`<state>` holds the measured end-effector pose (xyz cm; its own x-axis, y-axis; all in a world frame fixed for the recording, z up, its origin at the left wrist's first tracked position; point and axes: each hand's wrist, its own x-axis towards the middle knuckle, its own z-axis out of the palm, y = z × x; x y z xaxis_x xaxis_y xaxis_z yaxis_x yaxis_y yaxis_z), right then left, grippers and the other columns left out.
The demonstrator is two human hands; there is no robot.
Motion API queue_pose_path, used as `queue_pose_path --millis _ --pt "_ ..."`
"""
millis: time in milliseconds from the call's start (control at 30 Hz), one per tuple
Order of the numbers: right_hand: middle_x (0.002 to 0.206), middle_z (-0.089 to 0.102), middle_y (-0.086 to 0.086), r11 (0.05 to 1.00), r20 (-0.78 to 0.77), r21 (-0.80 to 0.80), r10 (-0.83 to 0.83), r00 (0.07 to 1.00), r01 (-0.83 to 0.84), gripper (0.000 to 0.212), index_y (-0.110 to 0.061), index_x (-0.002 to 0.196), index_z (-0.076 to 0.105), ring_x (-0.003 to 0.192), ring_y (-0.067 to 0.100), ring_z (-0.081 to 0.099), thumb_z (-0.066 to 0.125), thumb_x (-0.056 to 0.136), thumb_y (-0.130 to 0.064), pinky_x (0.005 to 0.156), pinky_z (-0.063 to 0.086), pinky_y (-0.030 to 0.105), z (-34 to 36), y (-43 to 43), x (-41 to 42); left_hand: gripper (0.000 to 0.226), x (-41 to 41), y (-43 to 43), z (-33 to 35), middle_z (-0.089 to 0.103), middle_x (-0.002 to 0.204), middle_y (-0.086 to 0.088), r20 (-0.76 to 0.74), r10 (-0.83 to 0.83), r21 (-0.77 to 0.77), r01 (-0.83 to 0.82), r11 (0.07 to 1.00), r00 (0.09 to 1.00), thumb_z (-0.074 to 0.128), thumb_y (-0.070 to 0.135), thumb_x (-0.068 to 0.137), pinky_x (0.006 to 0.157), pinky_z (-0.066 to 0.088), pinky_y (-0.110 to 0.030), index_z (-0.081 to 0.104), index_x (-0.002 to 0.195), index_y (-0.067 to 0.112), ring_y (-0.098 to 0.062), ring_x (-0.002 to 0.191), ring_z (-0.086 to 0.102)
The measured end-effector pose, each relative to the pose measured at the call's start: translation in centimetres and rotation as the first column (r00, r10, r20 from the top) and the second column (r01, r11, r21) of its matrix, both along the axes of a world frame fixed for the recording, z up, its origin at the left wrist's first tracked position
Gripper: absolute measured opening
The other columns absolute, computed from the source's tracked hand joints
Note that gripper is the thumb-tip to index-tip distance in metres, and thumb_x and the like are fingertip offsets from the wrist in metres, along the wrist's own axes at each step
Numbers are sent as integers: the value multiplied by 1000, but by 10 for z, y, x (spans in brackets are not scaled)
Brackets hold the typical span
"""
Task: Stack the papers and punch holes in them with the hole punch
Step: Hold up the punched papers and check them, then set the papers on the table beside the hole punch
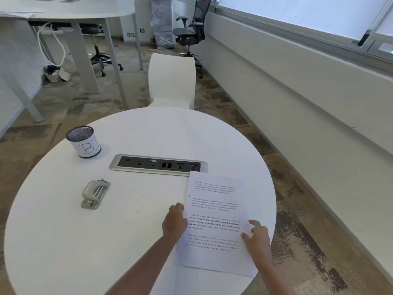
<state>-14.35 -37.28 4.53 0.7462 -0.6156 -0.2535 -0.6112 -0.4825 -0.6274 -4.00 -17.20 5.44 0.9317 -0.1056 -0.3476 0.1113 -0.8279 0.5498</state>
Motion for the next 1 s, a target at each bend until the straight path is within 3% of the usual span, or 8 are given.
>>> queue_pose_path --millis 233,400,500,600,767,833,900,1000 --pt "109 51 15 998 43 -57 22 999 -20 37 -11 119 50 93 27 55 60 83 -9 72 45 32 -4 1 0 38 -4 5 -4 47 126 -8 90 10 6 -10 1000 996 47 12 90 85 46 -33 41 128 13 -25 108 56" --pt "98 49 8 996 128 -69 72 989 -64 29 -11 112 56 89 24 55 57 84 -5 75 44 33 -4 18 12 35 -6 30 -6 51 118 -5 312 6 57 -25 998 950 44 9 90 74 49 -28 49 124 16 -20 106 55" --pt "95 48 5 994 163 -63 100 982 -91 23 -11 105 59 87 18 52 56 84 -3 73 41 28 -3 38 26 32 3 52 -4 60 97 -8 442 -11 48 -11 999 897 59 -1 77 56 52 -32 62 106 12 -26 85 63" --pt "92 48 4 993 187 -64 112 976 -101 20 -11 100 62 85 20 55 55 83 -2 70 40 26 -2 65 41 39 16 81 -2 60 74 -3 527 -93 117 36 992 844 76 -6 53 39 47 -26 67 86 13 -21 59 62" --pt "91 53 6 993 214 -26 120 969 -117 17 -9 96 64 80 19 53 55 83 -2 68 38 26 -3 125 69 40 39 142 -1 63 77 -3 580 -136 180 36 983 803 72 -5 51 47 48 -27 68 86 14 -23 62 63" --pt "91 54 6 992 203 -4 125 971 -127 17 -9 95 64 78 18 53 54 84 -2 68 37 26 -3 152 82 30 50 172 -5 63 81 -3 590 -151 211 29 977 793 55 1 63 51 50 -28 67 87 14 -24 66 63" --pt "90 55 5 990 201 14 134 970 -139 17 -9 94 64 76 17 53 52 84 -3 67 37 25 -3 177 94 35 60 200 -8 65 86 -5 588 -141 209 19 978 796 37 9 69 56 52 -29 66 88 14 -26 74 65" --pt "91 59 4 984 187 26 170 968 -178 16 -9 94 65 77 16 54 52 85 -4 68 37 23 -5 210 112 38 73 237 -11 66 93 -8 611 -113 193 -9 981 784 33 14 70 62 54 -32 62 96 14 -26 87 61"
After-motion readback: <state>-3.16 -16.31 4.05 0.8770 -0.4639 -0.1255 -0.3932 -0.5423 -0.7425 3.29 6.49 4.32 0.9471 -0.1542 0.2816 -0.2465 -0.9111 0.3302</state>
